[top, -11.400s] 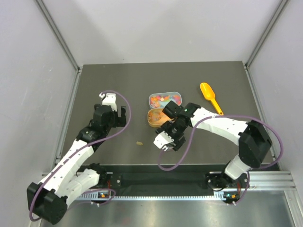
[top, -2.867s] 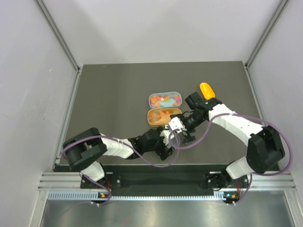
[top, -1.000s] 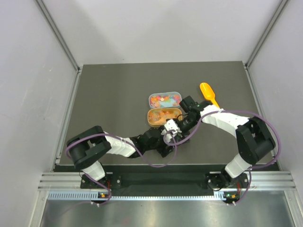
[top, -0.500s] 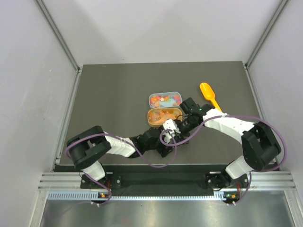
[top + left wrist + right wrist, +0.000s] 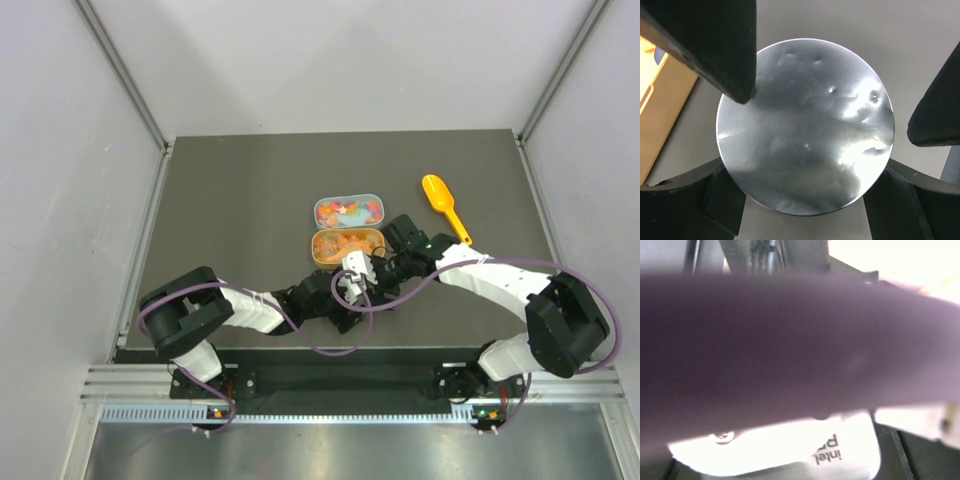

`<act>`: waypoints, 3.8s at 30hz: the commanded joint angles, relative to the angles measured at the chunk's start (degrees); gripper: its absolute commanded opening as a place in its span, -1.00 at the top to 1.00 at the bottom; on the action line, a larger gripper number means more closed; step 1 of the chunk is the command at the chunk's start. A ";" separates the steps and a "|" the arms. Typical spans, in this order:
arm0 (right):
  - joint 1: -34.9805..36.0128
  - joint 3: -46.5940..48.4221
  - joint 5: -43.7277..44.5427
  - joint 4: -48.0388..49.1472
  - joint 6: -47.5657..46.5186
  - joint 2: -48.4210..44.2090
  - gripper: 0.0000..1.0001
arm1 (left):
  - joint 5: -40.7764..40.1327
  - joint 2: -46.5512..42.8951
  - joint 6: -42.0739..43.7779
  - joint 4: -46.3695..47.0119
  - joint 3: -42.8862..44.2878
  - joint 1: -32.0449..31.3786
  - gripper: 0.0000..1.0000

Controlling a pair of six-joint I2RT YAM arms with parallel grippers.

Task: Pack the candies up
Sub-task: Screw the bottle lid onto the packing bottle.

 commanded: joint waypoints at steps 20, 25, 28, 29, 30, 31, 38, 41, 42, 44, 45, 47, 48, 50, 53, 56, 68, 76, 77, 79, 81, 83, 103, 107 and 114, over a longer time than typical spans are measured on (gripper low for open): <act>-9.22 -10.34 -4.18 -6.08 -8.79 -19.58 -0.99 | 3.91 3.65 2.15 -11.08 -0.92 -3.55 -0.33; -16.45 -15.71 -5.33 0.16 -7.04 -30.65 -0.99 | 2.86 7.33 10.50 -2.56 -1.29 -4.26 -0.34; -17.68 -16.69 -5.33 0.52 -6.60 -30.23 -0.99 | 3.04 12.51 13.67 3.93 -1.19 -4.61 -0.20; -19.08 -15.90 -6.29 -0.43 -6.51 -29.62 -1.00 | 2.42 15.57 13.76 6.22 -1.28 -4.69 -0.17; -19.96 -15.37 -7.69 -1.14 -6.60 -28.83 -0.99 | 1.89 16.99 12.72 9.99 -1.11 -4.78 -0.14; -20.75 -14.93 -11.01 -2.02 -7.99 -27.34 -0.99 | 0.93 18.31 11.58 10.98 0.11 -4.87 0.05; -28.21 -11.16 -17.64 -25.95 -40.39 -20.40 -0.99 | 2.06 25.00 9.36 9.24 3.37 -4.96 0.52; -30.77 -8.70 -16.32 -33.90 -52.98 -15.30 -0.99 | 2.42 25.01 9.54 5.55 4.61 -5.05 0.51; -31.22 -8.17 -15.97 -34.19 -54.14 -14.24 -0.99 | 2.85 24.66 9.63 4.58 4.87 -5.05 0.50; -31.92 -6.58 -15.88 -32.71 -54.24 -13.88 -1.00 | 2.86 23.34 9.89 2.12 5.49 -4.96 0.47; -32.01 -5.88 -15.70 -32.18 -54.06 -13.53 -1.00 | 2.86 22.90 10.15 1.85 5.49 -4.96 0.43; -31.92 -4.65 -15.53 -30.07 -54.15 -13.09 -0.99 | 2.94 21.94 10.77 1.68 5.49 -4.96 0.40; -31.92 -4.38 -15.70 -29.19 -54.23 -12.40 -0.99 | 3.90 21.93 10.95 1.15 5.75 -4.87 0.32; -31.05 -3.77 -15.97 -26.55 -54.06 -11.25 -0.99 | 6.45 21.84 11.12 -3.31 7.68 -4.87 0.24; -29.47 -2.10 -16.93 -23.82 -50.73 -8.62 -0.99 | 8.57 21.05 11.74 -4.57 8.04 -4.87 0.21; -28.33 -1.92 -17.11 -23.73 -51.07 -6.50 -0.99 | 8.57 19.91 12.70 -5.53 8.04 -4.61 0.21; -25.07 0.10 -16.23 -28.39 -57.75 -1.23 -0.99 | 8.92 18.41 12.97 -6.06 6.98 -3.64 0.21; -23.66 1.42 -14.91 -27.51 -57.92 1.67 -1.00 | 8.39 18.15 12.79 -5.80 6.72 -3.55 0.22; -23.58 1.51 -15.00 -27.60 -58.10 2.02 -0.99 | 8.22 18.15 12.62 -5.80 6.63 -3.55 0.21; -23.57 1.25 -14.91 -27.60 -58.63 2.55 -0.99 | 8.22 18.24 12.44 -5.62 6.72 -3.46 0.22; -23.40 0.98 -14.74 -27.25 -58.72 2.73 -0.93 | 8.22 18.33 12.18 -5.62 6.63 -3.46 0.22; -23.31 0.63 -14.56 -27.42 -59.07 2.64 -0.87 | 8.39 18.24 12.18 -5.71 6.80 -3.38 0.22; -21.99 -3.15 -13.42 -22.42 -40.18 -0.43 -0.47 | 10.07 18.06 10.51 -8.17 8.65 -2.50 0.25; -21.91 -5.78 -12.89 -19.01 -31.16 -3.94 -0.45 | 9.62 17.71 9.89 -6.85 7.69 -2.06 0.26; -17.52 -14.57 -8.76 -10.21 -17.86 -12.03 -0.46 | 9.62 17.45 9.10 -4.40 6.54 -2.06 0.27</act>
